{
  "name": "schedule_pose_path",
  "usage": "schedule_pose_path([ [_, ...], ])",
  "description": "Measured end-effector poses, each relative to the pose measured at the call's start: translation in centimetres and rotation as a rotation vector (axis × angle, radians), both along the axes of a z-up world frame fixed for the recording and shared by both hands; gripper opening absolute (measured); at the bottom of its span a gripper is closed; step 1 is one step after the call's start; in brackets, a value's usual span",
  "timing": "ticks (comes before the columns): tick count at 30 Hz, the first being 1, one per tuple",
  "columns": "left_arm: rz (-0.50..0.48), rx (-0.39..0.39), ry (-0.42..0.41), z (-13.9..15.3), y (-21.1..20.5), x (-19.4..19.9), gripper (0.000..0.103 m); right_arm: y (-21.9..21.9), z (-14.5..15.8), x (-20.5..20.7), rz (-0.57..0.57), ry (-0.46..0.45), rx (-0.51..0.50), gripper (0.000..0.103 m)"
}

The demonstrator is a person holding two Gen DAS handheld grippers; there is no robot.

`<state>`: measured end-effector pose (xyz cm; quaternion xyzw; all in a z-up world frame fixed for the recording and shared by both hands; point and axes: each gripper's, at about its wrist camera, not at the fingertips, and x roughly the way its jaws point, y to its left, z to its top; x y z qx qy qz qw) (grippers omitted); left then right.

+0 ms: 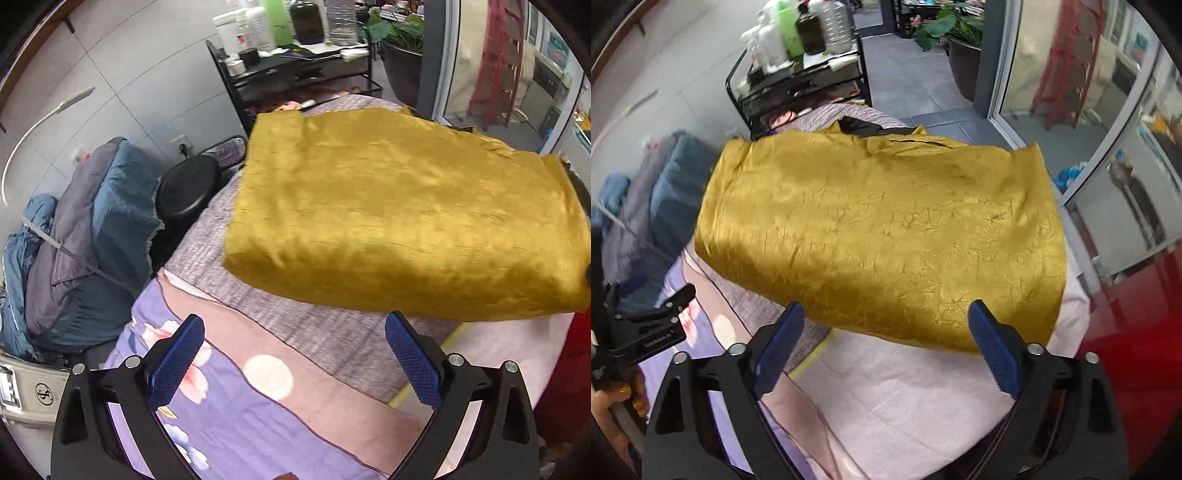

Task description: Fold large clothes

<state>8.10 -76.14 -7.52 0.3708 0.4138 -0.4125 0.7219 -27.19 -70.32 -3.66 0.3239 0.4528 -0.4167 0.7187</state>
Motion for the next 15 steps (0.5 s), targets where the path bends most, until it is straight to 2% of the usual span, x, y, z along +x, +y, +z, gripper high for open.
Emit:
schedule_pose_path([
  [7,-0.042,0.047,-0.003,1.0,-0.7,-2.2,0.097,1.2,2.0,0.8,0.017,0.062,-0.047,0.095],
  [12,-0.073,0.067,-0.028,1.3,-0.9,-3.7,0.097,1.3,2.2,0.7,0.03,0.085,-0.052,0.095],
  [15,-0.076,0.073,0.003,1.3,-1.0,-4.0,0.097,1.5,1.9,0.6,0.033,0.084,-0.037,0.095],
])
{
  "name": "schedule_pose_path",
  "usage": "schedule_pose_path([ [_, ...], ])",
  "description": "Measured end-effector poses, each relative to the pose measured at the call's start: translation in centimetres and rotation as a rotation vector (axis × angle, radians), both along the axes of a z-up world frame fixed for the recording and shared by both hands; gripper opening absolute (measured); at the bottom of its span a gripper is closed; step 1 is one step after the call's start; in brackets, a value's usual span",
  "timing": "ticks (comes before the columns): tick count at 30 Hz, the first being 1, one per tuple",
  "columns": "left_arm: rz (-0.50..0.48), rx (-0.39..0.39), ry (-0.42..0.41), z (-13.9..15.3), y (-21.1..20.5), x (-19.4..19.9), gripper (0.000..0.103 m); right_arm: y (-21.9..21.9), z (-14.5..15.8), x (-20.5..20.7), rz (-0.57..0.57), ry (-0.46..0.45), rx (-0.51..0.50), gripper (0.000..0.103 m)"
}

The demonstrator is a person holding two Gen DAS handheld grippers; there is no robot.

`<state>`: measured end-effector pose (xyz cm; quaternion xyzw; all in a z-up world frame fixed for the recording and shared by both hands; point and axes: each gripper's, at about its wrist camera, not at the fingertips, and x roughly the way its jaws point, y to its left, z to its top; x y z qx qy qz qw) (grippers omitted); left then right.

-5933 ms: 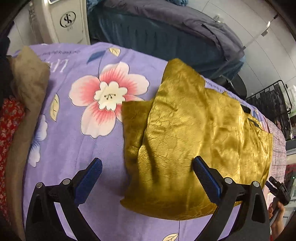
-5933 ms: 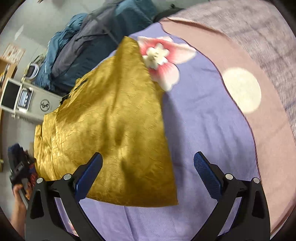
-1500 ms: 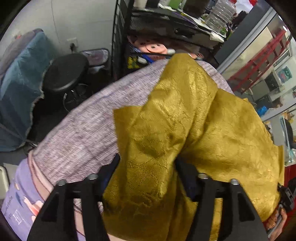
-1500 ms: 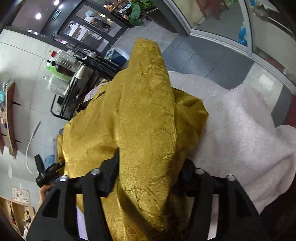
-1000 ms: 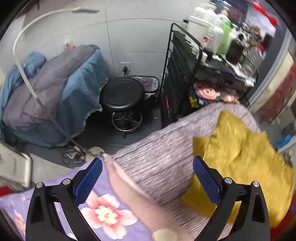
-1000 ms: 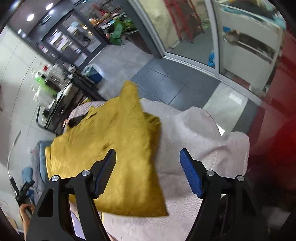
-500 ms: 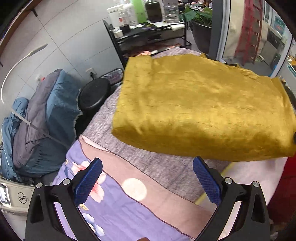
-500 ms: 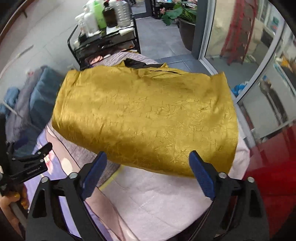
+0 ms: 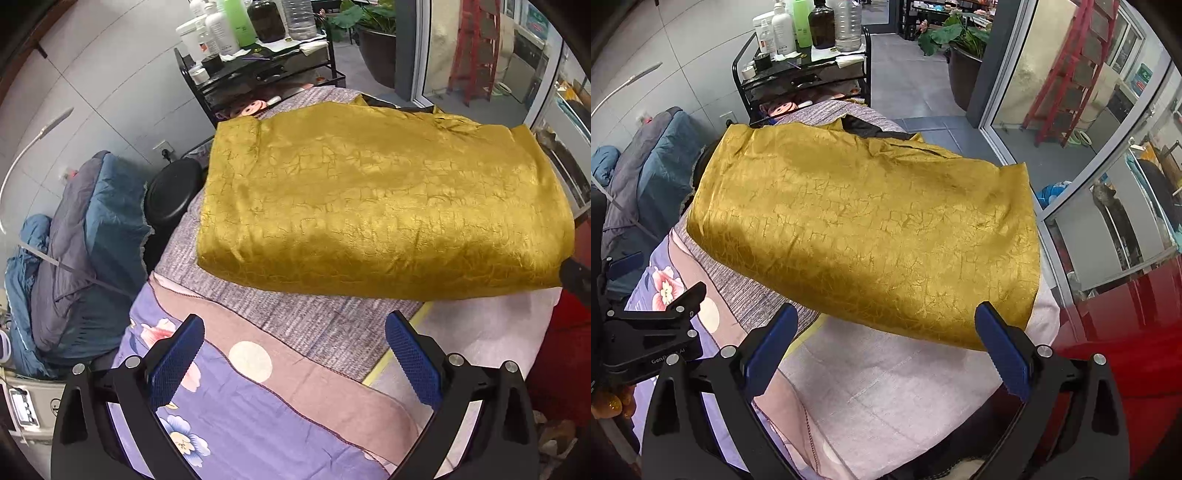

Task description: Fold large clothes

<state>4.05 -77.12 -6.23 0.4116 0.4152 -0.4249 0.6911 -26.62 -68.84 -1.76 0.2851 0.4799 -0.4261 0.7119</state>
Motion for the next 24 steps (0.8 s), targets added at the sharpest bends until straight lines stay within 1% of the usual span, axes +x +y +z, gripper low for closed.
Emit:
schedule_pose_path([
  [3,0.012,-0.006,0.028,0.01,0.01,-0.23,0.097,0.06,-0.33,-0.03,0.004,0.006,0.001,0.095],
  [6,0.025,-0.004,0.01,-0.01,-0.04,-0.43,0.097,0.13,-0.48,-0.28,0.0,0.008,-0.002,0.095],
  [10,0.042,-0.016,0.036,0.22,0.05,-0.1,0.097,-0.04,-0.66,-0.57,-0.002,-0.001,0.005,0.095],
  [24,0.052,0.001,0.02,-0.05,-0.03,-0.03,0.097,0.38,-0.8,-0.75,0.012,-0.005,0.007,0.095],
])
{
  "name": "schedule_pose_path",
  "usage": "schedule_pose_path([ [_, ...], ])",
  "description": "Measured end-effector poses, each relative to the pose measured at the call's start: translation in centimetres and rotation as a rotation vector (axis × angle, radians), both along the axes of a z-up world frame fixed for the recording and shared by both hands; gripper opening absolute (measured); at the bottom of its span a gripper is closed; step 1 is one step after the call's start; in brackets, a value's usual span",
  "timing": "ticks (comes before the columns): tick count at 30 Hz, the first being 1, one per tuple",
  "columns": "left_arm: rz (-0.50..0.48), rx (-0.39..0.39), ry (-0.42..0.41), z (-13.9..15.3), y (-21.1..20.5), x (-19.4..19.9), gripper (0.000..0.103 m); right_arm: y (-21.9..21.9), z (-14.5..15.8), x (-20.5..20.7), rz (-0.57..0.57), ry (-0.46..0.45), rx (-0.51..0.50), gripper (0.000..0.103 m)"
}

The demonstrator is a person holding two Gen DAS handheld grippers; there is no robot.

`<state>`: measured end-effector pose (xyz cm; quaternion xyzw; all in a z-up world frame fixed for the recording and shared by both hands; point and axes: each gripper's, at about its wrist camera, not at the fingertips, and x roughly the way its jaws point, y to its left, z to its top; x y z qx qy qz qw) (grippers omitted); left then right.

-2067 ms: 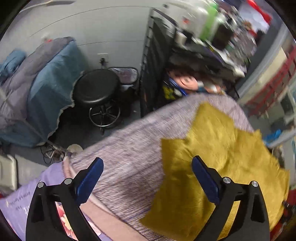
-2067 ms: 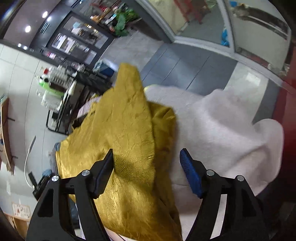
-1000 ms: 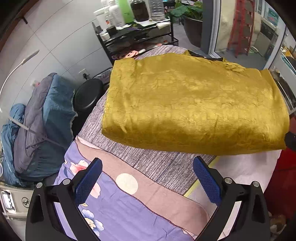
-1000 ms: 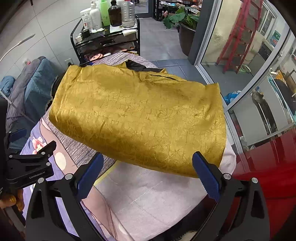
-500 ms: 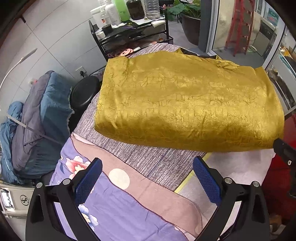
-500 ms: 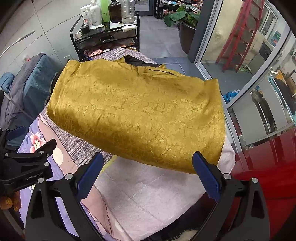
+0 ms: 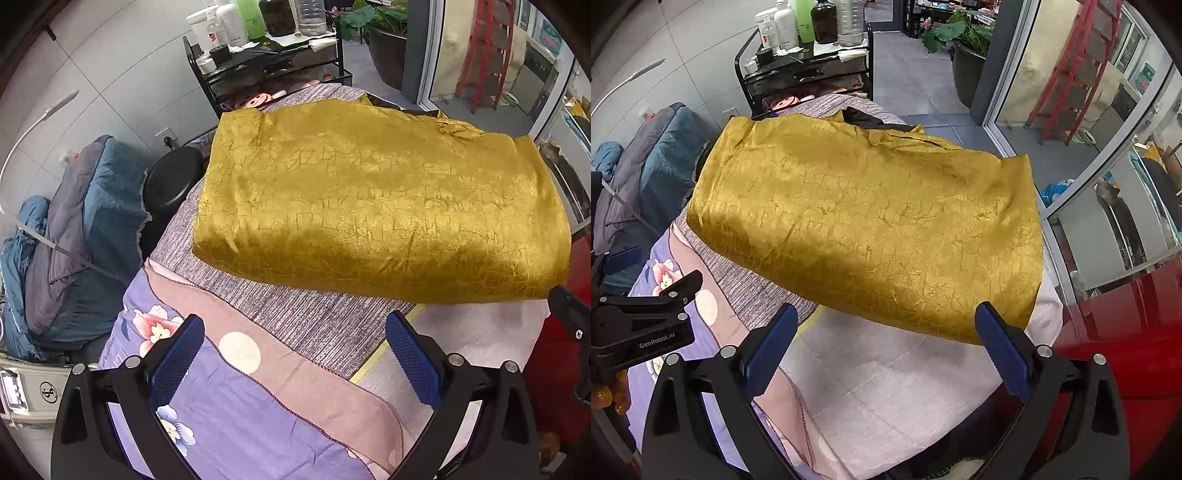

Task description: Fold large clothes

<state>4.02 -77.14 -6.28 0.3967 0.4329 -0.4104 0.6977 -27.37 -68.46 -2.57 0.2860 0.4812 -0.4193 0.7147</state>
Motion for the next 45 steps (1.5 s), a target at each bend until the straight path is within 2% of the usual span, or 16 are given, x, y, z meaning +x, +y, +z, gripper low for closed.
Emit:
schedule_pose_path([
  [45,0.001,-0.003,-0.015,0.38,0.26,-0.13,0.097,0.24,-0.19,-0.16,0.014,0.01,0.004,0.095],
])
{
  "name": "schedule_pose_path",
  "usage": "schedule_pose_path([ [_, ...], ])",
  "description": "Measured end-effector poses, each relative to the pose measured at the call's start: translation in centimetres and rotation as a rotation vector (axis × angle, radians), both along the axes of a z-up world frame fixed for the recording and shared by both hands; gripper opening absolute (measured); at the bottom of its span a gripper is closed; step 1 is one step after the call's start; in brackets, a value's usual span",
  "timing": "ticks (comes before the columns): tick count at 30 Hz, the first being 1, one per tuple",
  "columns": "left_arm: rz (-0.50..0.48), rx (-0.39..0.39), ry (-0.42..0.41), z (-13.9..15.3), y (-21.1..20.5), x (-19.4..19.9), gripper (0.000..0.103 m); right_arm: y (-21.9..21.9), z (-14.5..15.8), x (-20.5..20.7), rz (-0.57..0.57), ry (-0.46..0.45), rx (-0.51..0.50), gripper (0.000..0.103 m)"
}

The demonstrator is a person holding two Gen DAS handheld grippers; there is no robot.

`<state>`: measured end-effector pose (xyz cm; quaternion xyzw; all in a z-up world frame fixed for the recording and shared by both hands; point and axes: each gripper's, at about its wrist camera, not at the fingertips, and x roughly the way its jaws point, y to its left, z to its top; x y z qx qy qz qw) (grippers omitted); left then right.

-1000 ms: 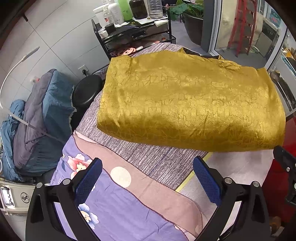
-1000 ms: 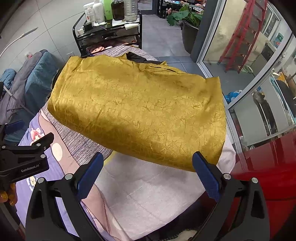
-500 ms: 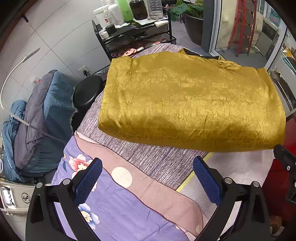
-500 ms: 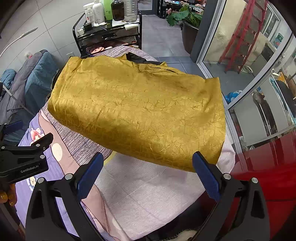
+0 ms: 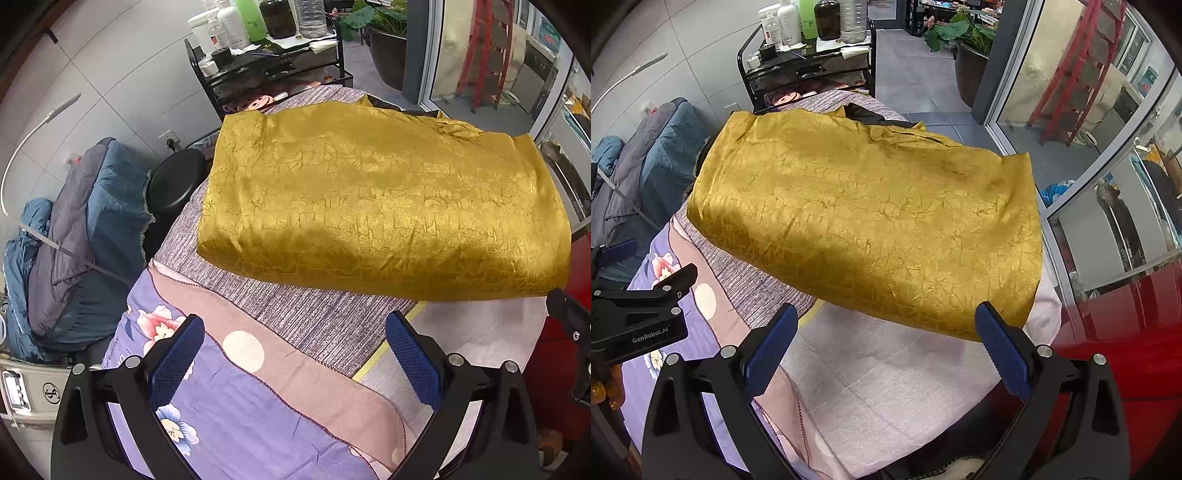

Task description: Fold large clothes

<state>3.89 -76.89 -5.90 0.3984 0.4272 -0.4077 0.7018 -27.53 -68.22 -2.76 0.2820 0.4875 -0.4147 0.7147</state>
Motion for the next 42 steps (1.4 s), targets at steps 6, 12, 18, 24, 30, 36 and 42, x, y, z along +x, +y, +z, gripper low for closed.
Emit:
schedule_pose_path([
  [6,0.002,0.002,-0.006,-0.1,0.02,0.09,0.097,-0.03,-0.01,-0.01,-0.001,0.0,0.002,0.095],
  [12,0.003,0.005,-0.003,-0.1,-0.05,0.12,0.097,0.03,-0.06,-0.01,0.001,0.001,0.001,0.095],
  [18,0.001,0.01,-0.011,-0.18,-0.03,0.02,0.097,-0.04,-0.11,0.12,0.004,0.003,0.0,0.095],
  [24,-0.004,0.019,-0.006,-0.35,-0.22,-0.02,0.097,0.01,-0.11,0.1,0.005,0.004,0.0,0.095],
  [30,-0.004,0.021,-0.003,-0.57,-0.37,0.03,0.097,0.07,-0.2,-0.01,0.002,0.003,0.0,0.095],
  [36,-0.026,0.008,-0.022,-0.64,-0.39,-0.12,0.097,0.06,-0.32,-0.11,0.004,0.006,0.001,0.095],
  [42,-0.038,-0.023,-0.008,-0.17,-0.35,-0.23,0.097,0.19,-0.47,-0.41,0.002,0.005,0.003,0.095],
])
